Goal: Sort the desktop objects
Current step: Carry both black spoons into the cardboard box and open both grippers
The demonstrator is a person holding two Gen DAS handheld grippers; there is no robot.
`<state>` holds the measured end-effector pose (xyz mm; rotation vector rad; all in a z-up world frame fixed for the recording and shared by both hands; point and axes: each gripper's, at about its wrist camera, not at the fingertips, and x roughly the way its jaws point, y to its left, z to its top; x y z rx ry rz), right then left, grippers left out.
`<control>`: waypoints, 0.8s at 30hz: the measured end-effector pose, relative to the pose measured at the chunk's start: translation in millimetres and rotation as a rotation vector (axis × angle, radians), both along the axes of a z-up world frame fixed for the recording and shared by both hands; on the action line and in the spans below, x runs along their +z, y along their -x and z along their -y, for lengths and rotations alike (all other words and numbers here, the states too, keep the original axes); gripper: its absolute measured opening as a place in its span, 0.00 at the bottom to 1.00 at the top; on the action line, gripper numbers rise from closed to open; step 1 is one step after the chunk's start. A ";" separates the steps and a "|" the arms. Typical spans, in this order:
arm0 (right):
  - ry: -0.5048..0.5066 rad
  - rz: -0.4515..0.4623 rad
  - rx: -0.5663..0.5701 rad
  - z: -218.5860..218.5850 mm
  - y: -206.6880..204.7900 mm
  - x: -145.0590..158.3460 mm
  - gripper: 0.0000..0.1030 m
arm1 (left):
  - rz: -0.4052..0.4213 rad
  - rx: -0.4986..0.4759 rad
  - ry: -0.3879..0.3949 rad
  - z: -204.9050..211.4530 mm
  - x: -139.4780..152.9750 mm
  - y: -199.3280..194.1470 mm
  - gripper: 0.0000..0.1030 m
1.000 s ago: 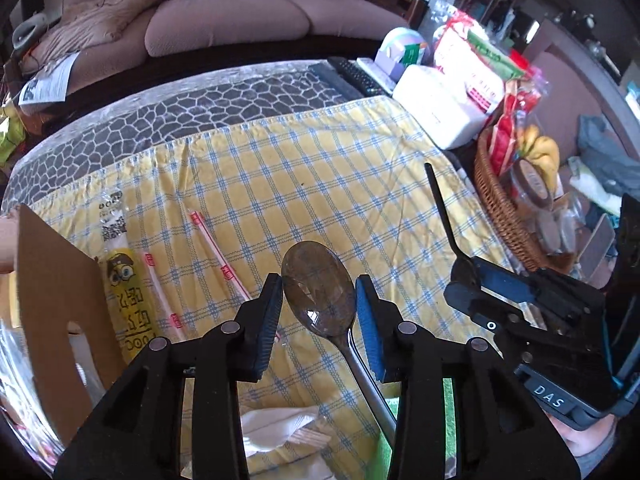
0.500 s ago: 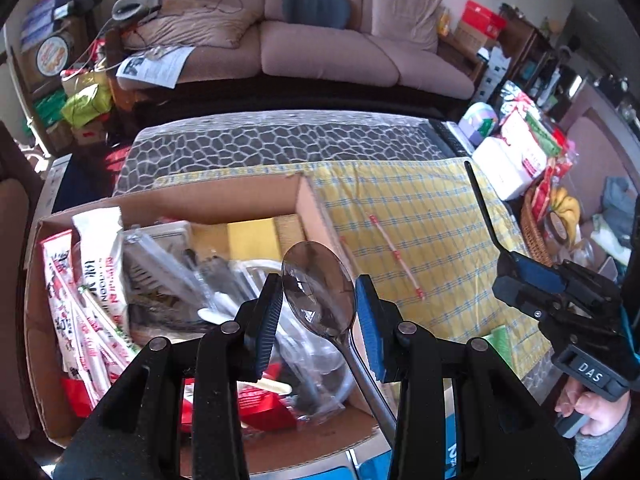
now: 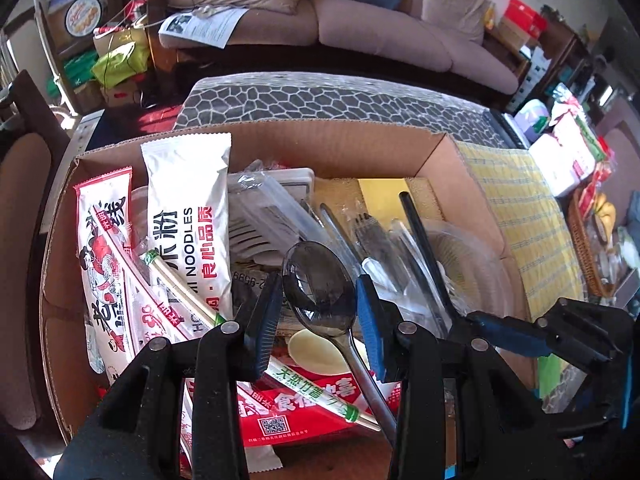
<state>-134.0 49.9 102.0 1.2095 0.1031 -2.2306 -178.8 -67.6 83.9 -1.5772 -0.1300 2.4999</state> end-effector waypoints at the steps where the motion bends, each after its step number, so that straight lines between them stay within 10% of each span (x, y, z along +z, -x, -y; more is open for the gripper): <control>1: -0.008 0.011 0.014 5.6 0.5 -5.5 0.28 | 0.004 0.003 -0.005 2.9 -2.8 0.1 0.34; 11: -0.065 0.051 0.052 23.4 -2.2 -25.3 0.38 | 0.011 0.016 0.000 8.3 -7.5 -7.0 0.48; 24: -0.031 -0.039 -0.115 -51.2 -19.0 31.0 0.61 | -0.074 -0.021 -0.035 -14.6 45.7 -38.9 0.64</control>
